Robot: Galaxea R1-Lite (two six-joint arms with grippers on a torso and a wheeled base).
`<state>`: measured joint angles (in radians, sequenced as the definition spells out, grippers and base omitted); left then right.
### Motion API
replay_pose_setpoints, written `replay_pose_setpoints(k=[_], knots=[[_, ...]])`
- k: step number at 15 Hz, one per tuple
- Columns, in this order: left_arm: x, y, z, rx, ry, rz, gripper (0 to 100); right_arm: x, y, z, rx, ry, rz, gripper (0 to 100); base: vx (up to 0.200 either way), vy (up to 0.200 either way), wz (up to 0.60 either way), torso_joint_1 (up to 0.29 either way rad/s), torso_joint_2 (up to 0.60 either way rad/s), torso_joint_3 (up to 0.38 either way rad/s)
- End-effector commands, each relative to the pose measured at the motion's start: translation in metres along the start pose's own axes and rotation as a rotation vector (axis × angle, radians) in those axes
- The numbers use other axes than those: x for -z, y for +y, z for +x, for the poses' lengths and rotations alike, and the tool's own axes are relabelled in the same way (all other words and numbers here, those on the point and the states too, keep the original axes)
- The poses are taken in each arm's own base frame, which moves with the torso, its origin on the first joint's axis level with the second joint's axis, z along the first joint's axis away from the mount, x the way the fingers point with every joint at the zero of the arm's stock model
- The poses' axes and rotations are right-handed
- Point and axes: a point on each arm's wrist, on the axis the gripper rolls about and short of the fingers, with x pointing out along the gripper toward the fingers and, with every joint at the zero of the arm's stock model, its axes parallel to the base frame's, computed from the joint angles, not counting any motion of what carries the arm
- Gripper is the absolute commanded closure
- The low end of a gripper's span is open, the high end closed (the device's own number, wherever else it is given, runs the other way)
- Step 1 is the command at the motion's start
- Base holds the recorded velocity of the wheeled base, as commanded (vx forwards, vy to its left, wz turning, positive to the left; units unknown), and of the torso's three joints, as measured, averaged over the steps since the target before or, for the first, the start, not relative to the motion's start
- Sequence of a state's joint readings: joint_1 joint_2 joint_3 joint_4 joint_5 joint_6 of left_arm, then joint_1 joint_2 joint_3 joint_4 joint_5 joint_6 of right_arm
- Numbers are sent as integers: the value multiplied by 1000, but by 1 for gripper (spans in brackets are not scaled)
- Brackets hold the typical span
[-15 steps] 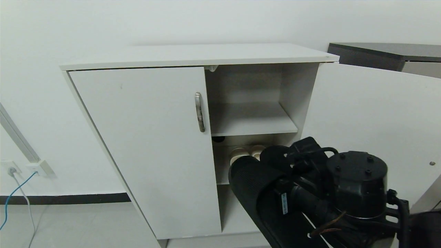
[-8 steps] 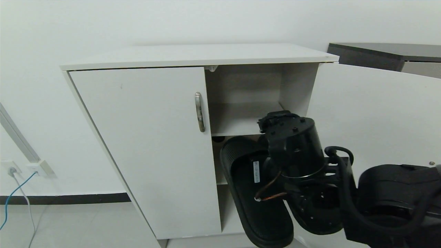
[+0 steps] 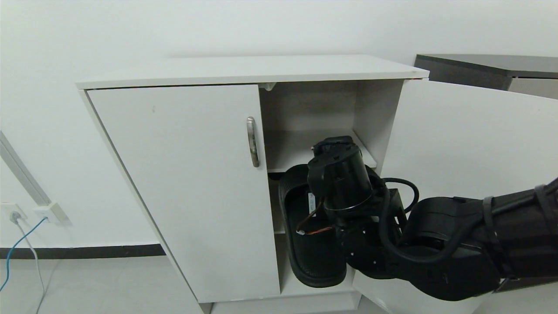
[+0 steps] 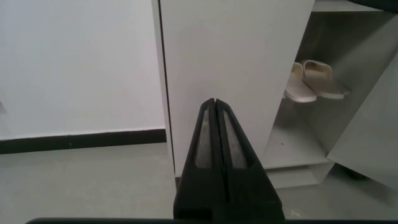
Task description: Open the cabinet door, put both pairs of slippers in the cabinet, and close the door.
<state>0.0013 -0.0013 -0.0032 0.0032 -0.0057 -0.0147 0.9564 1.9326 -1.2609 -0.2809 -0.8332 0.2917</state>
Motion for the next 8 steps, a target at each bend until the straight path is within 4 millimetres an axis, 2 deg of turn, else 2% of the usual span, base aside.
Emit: replay_pose_setpoints(k=[1, 8], knots=[[0, 0, 0, 0, 1, -1, 100, -3, -2, 4, 12, -6, 8, 100, 200, 0, 0, -2, 7, 2], [0, 0, 0, 0, 1, 1, 100, -3, -2, 4, 14, -6, 8, 100, 200, 0, 0, -1, 2, 2]])
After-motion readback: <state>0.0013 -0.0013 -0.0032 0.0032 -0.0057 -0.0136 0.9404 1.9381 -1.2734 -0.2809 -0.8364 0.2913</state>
